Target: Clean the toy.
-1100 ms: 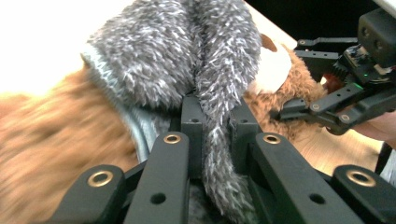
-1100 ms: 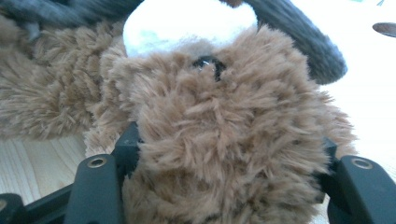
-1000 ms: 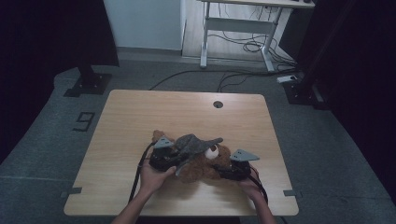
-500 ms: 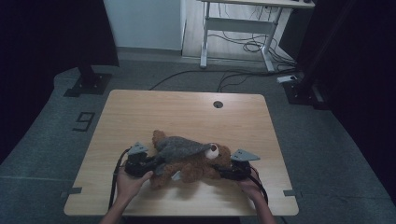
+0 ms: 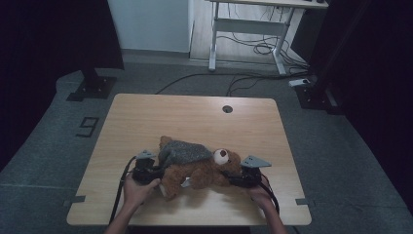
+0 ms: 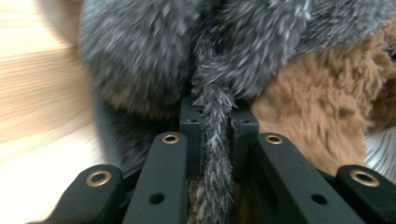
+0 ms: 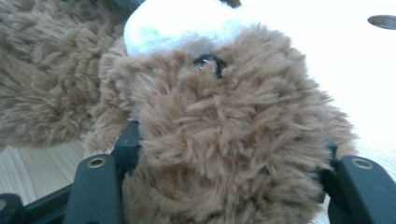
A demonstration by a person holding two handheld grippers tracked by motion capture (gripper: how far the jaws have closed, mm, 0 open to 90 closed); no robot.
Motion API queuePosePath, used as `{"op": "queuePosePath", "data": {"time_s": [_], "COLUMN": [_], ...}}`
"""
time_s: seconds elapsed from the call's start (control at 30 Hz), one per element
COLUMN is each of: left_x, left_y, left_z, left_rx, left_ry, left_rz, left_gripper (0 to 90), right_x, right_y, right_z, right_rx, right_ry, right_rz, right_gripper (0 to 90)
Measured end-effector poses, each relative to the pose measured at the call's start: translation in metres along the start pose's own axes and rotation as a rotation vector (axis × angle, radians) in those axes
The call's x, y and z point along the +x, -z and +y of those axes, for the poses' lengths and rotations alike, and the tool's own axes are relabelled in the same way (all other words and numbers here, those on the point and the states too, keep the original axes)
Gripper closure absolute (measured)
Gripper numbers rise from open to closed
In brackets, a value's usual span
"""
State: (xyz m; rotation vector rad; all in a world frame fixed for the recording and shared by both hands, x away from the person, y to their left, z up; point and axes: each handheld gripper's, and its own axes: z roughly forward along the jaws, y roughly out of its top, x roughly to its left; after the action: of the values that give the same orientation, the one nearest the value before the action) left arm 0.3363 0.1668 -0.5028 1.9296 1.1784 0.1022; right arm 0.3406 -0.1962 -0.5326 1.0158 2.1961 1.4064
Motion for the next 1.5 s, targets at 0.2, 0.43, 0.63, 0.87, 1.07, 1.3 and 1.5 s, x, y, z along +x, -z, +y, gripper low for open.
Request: {"op": "queuePosePath", "data": {"time_s": [0.2, 0.43, 0.63, 0.87, 1.07, 1.3, 1.5], "left_x": [-0.002, -0.007, 0.005, 0.02, 0.039, 0.036, -0.001], "left_y": [-0.011, -0.023, -0.037, -0.028, -0.003, 0.031, 0.03], "left_z": [0.002, 0.007, 0.023, 0.003, -0.008, 0.003, 0.036], "left_rx": [-0.054, -0.099, -0.1, 0.007, 0.02, -0.123, -0.2], "left_ry": [0.027, -0.006, 0.04, 0.006, 0.015, 0.02, -0.071], "left_rz": [-0.021, -0.013, -0.001, 0.132, 0.217, 0.187, 0.126], "left_gripper": [80.8, 81.6, 81.0, 80.5, 80.1, 79.3, 78.7], "right_x": [0.005, 0.011, -0.007, -0.009, -0.008, -0.009, -0.009], "right_y": [0.0, -0.006, -0.017, -0.005, -0.003, -0.003, -0.003], "right_z": [0.001, 0.009, 0.005, -0.004, -0.005, -0.005, -0.005], "right_rx": [-0.041, -0.1, -0.141, -0.117, -0.106, -0.107, -0.106], "right_ry": [0.027, 0.123, 0.07, 0.07, 0.07, 0.063, 0.062], "right_rz": [0.003, -0.13, -0.152, -0.111, -0.109, -0.107, -0.109], "right_gripper": [44.7, 48.1, 46.8, 41.5, 40.0, 39.5, 39.4]}}
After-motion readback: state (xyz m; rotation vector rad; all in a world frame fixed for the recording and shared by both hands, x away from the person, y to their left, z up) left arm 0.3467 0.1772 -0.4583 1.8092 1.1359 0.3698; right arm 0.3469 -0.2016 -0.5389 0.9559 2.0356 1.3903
